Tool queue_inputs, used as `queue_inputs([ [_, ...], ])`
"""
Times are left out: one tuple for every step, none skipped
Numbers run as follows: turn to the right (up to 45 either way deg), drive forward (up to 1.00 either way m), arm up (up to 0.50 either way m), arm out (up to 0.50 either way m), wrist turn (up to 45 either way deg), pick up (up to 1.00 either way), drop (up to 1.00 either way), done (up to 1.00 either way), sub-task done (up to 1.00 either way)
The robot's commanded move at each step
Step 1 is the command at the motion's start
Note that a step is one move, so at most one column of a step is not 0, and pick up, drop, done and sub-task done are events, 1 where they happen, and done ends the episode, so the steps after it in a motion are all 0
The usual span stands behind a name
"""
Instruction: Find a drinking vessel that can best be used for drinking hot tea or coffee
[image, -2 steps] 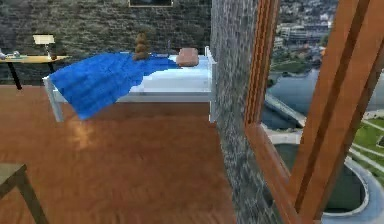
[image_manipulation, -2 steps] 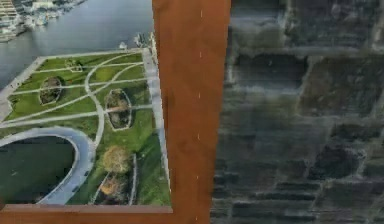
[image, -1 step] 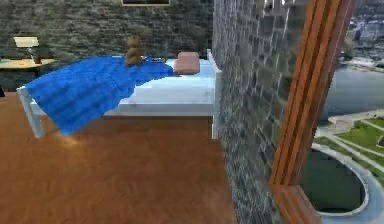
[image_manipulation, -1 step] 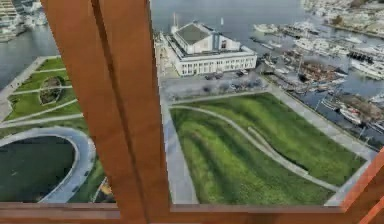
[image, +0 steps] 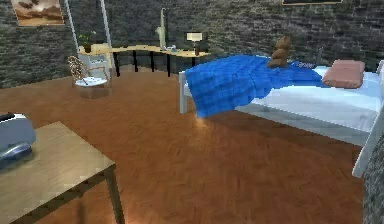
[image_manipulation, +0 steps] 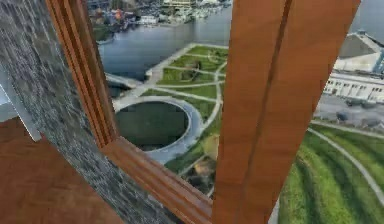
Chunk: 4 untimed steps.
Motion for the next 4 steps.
queue_inputs([
  [0.0, 1.0, 0.0, 0.0, 0.0, 0.0, 0.0, 0.0, 0.0],
  [-6.0, 0.0, 0.0, 0.0, 0.0, 0.0, 0.0, 0.0, 0.0],
  [0.0, 0.15, 0.0, 0.0, 0.0, 0.0, 0.0, 0.0, 0.0],
  [-9.0, 0.0, 0.0, 0.0, 0.0, 0.0, 0.0, 0.0, 0.0],
])
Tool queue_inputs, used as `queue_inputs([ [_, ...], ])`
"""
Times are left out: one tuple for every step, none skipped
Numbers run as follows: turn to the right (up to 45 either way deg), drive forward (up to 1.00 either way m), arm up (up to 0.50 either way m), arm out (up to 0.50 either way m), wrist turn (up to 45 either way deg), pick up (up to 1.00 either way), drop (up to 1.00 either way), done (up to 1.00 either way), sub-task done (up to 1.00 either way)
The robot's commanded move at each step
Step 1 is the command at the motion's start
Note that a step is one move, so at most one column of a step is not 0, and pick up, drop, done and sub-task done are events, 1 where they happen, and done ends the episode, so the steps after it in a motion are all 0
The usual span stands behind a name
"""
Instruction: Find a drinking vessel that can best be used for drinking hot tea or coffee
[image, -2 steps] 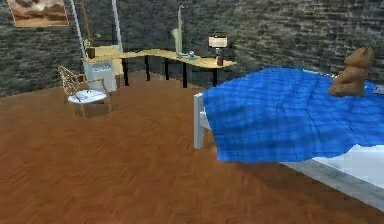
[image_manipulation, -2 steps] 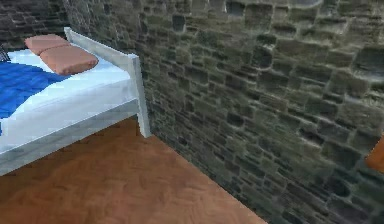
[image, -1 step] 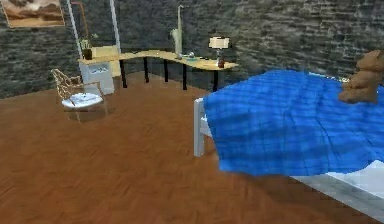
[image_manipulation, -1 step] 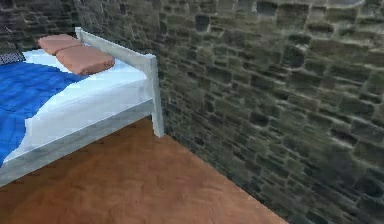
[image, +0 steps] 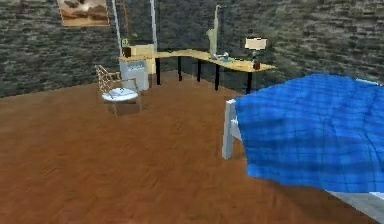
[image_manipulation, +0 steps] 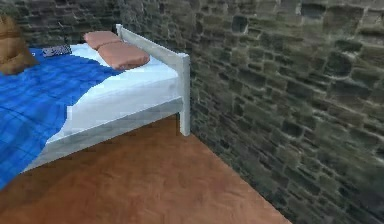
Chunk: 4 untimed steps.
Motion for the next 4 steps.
queue_inputs([
  [0.0, 1.0, 0.0, 0.0, 0.0, 0.0, 0.0, 0.0, 0.0],
  [-3.0, 0.0, 0.0, 0.0, 0.0, 0.0, 0.0, 0.0, 0.0],
  [0.0, 0.45, 0.0, 0.0, 0.0, 0.0, 0.0, 0.0, 0.0],
  [0.0, 0.65, 0.0, 0.0, 0.0, 0.0, 0.0, 0.0, 0.0],
])
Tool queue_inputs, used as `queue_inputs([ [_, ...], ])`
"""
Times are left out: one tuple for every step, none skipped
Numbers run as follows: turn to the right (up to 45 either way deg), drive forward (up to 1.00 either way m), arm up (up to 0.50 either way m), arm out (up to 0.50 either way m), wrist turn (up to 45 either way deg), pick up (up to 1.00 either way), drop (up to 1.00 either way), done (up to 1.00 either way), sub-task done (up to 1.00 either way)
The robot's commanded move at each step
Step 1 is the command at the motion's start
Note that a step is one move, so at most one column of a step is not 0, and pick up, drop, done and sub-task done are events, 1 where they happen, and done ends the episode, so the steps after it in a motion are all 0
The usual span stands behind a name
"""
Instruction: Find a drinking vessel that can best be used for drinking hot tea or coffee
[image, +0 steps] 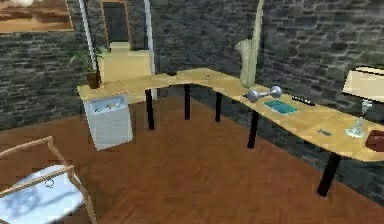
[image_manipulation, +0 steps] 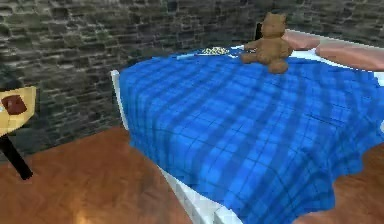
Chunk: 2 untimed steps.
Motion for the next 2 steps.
queue_inputs([
  [36.0, 0.0, 0.0, 0.0, 0.0, 0.0, 0.0, 0.0, 0.0],
  [0.0, 0.05, 0.0, 0.0, 0.0, 0.0, 0.0, 0.0, 0.0],
])
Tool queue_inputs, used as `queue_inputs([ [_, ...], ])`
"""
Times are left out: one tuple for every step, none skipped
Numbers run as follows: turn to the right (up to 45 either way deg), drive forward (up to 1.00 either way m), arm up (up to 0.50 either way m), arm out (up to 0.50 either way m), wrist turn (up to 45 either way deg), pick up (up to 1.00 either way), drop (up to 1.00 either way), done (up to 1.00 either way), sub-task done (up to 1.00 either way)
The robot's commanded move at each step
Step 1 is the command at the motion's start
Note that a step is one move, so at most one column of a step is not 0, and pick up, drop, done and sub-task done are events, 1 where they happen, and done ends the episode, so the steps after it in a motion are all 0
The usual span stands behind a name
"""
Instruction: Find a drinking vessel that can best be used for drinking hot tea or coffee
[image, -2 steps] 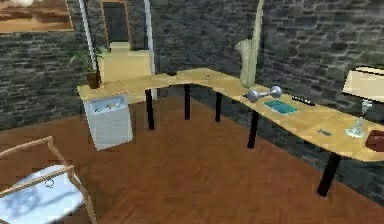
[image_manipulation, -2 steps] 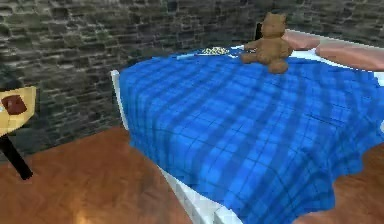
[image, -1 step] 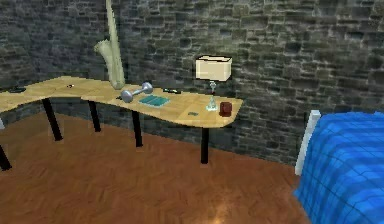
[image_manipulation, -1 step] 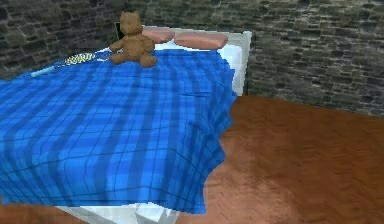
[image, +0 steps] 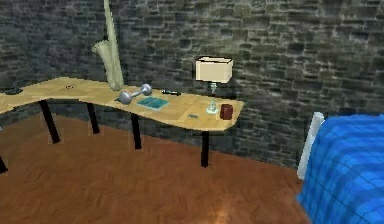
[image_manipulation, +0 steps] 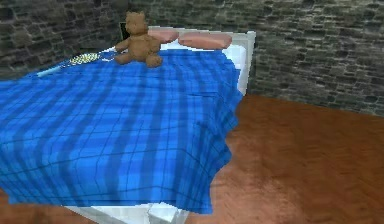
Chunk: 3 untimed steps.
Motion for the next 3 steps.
queue_inputs([
  [12.0, 0.0, 0.0, 0.0, 0.0, 0.0, 0.0, 0.0, 0.0],
  [0.0, 0.65, 0.0, 0.0, 0.0, 0.0, 0.0, 0.0, 0.0],
  [0.0, 0.0, 0.0, 0.0, 0.0, 0.0, 0.0, 1.0, 0.0],
])
